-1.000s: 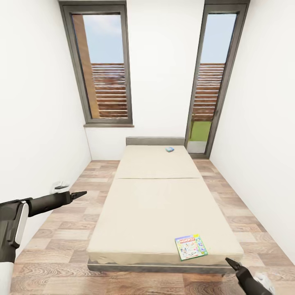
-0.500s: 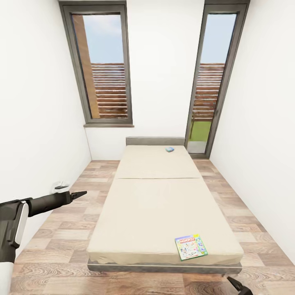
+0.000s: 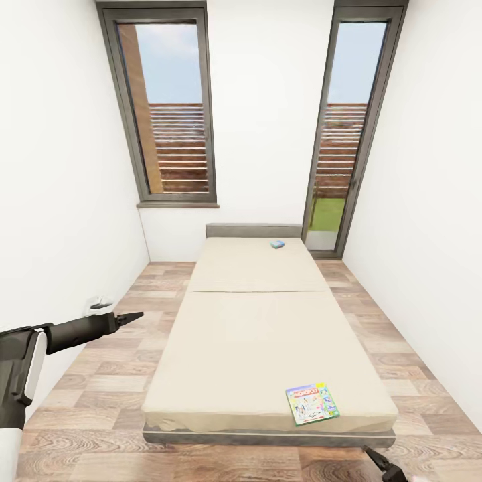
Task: Put all the toys in the child's room - the three board games (two on the bed and one on the table), the two jigsaw puzzles on the table, and the tennis ball on the table - inside the toy box on the table in the child's room.
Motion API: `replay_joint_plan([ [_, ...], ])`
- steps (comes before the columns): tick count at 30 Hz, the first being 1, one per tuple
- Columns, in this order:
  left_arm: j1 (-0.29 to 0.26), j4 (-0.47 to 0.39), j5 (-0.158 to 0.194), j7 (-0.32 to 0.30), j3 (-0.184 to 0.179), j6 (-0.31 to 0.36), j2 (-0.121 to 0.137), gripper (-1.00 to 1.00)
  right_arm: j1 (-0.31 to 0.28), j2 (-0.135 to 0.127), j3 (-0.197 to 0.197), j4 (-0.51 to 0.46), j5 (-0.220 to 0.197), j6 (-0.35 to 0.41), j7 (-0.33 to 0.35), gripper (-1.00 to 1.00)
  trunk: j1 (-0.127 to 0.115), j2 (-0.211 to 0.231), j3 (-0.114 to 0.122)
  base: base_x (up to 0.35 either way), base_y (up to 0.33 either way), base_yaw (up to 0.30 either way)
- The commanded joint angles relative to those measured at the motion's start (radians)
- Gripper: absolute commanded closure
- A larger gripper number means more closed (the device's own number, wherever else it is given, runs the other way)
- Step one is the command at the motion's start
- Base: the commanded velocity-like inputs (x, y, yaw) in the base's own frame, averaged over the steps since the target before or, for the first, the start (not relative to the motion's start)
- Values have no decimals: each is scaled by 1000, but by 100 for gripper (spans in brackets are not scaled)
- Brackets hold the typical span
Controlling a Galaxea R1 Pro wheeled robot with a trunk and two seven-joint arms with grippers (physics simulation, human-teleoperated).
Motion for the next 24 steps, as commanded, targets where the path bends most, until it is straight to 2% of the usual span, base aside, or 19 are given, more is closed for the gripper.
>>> replay_joint_plan([
  [1,-1,0,0,-9,1,8,0,-100,-9,3,-4,7,-4,7,2,-100,1,-2,-2,0,0,0],
  [10,-1,0,0,-35,1,9,-1,-100,-53,26,-2,45,-4,6,2,-100,1,-2,-2,0,0,0],
  [18,-1,0,0,-39,1,9,-1,-100,-93,70,-1,52,-4,-7,-6,-100,1,-2,-2,0,0,0],
  [24,-1,0,0,-39,1,9,-1,-100,-99,75,-7,55,-10,-52,-6,-100,1,-2,-2,0,0,0],
])
